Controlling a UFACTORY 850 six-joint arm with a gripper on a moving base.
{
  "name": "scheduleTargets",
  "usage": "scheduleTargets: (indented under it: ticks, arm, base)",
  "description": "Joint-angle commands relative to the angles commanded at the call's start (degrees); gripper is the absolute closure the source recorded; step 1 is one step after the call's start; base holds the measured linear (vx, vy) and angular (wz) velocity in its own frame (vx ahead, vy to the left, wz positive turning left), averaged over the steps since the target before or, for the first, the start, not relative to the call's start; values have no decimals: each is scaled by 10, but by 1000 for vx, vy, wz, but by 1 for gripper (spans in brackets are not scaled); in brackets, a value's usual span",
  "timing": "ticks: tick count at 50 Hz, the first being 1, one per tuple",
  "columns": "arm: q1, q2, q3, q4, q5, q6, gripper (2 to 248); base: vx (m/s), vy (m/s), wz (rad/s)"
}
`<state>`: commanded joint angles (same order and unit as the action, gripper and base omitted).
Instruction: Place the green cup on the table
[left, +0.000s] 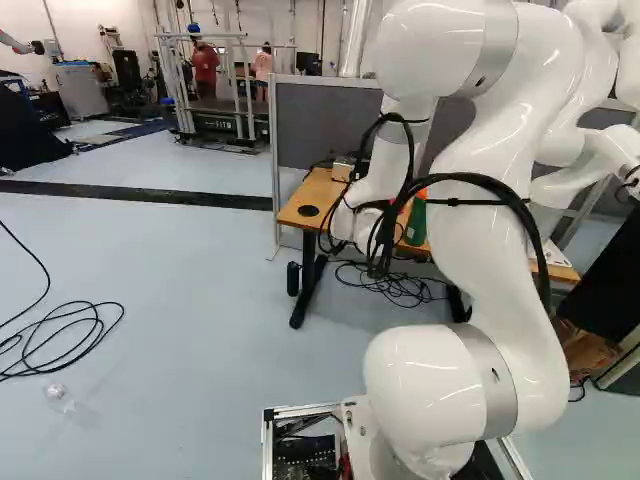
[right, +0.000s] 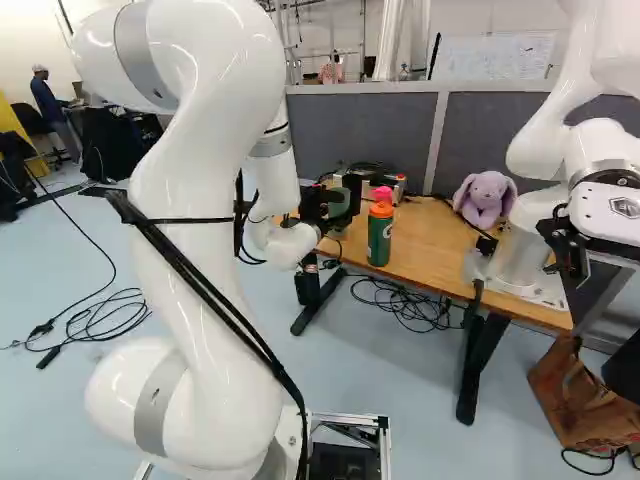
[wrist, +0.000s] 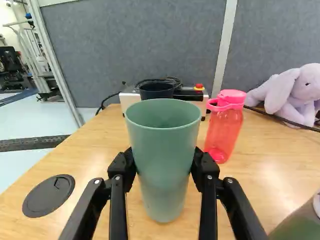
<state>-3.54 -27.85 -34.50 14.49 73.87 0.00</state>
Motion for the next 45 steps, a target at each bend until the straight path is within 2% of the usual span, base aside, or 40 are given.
scheduleTargets:
  ticks: [12,13,17,18,22,23,27,28,33,34,45]
  arm:
    - [0,-17,-4,0,0,0,123]
    - [0,-18,-4,0,0,0,114]
    - [0,-19,-5,0,0,0,114]
    - [0,-20,-5,0,0,0,84]
    - [0,-20,-5,0,0,0,84]
    - [0,-20,-5,0,0,0,50]
    - [0,-20,-5,0,0,0,50]
    - [0,-20,-5,0,0,0,15]
    - [0,-20,-5,0,0,0,15]
    - [0,-20,-5,0,0,0,3]
    - [1,-10,2,0,0,0,3]
  base:
    - [0,0,0]
    - [0,0,0]
    - [0,0,0]
    - [0,0,0]
    - [0,0,0]
    - [0,0,0]
    - [0,0,0]
    - [0,0,0]
    - [0,0,0]
    - [0,0,0]
    - [0,0,0]
